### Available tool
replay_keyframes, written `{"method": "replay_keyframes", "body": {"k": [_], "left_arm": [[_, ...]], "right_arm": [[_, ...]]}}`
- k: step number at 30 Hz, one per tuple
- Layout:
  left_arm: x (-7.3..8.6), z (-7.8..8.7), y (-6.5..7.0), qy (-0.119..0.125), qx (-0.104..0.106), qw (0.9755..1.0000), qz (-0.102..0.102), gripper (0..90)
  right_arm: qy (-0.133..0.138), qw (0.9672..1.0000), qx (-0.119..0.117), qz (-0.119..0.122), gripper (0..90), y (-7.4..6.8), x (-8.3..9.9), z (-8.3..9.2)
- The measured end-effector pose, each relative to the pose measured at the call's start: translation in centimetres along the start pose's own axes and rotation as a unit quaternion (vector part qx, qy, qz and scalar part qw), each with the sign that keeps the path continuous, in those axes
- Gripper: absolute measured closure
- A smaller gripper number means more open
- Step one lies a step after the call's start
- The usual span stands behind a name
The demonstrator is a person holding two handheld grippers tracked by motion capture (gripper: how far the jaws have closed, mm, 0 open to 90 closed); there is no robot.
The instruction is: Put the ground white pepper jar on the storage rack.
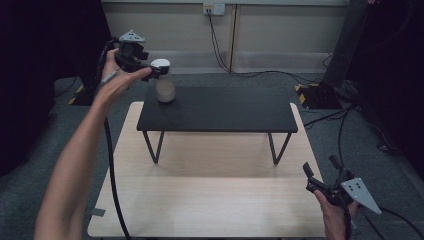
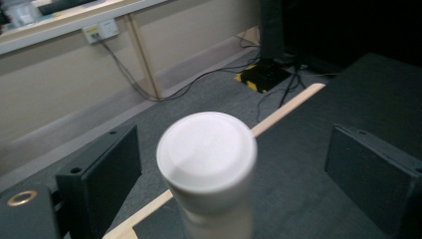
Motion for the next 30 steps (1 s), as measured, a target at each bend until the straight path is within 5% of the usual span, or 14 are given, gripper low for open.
{"method": "replay_keyframes", "body": {"k": [16,18,19,23,30], "left_arm": [[2.3,10.2,3.9,0.038,0.031,0.9969,-0.062,7.0],[3.2,11.4,4.7,0.044,0.038,0.9961,-0.068,7.1],[4.1,12.5,5.8,0.039,0.033,0.9948,-0.088,7.2],[6.2,13.9,7.5,0.033,0.043,0.9937,-0.098,7.1],[10.5,15.2,9.6,0.043,0.064,0.9948,-0.067,6.1]], "right_arm": [[-0.003,1.0,-0.006,0.001,9.1,-0.4,0.0,-0.2],[-0.003,1.0,-0.006,0.002,9.1,-0.4,0.0,-0.2],[-0.004,1.0,-0.006,0.001,9.1,-0.5,0.0,-0.3],[-0.005,1.0,-0.007,0.001,9.1,-0.6,0.0,-0.3],[-0.006,0.9999,-0.008,0.002,9.1,-0.7,0.0,-0.3]]}}
Point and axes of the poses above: each handheld gripper's, and its own axes: z roughly backward along the jaws, x roughly out of its underside, y roughly to its right, the point moved 4 cm from there along -z, roughly forward along the jaws, and after that the axes turned 5 degrees about y, right-handed, at the moved point
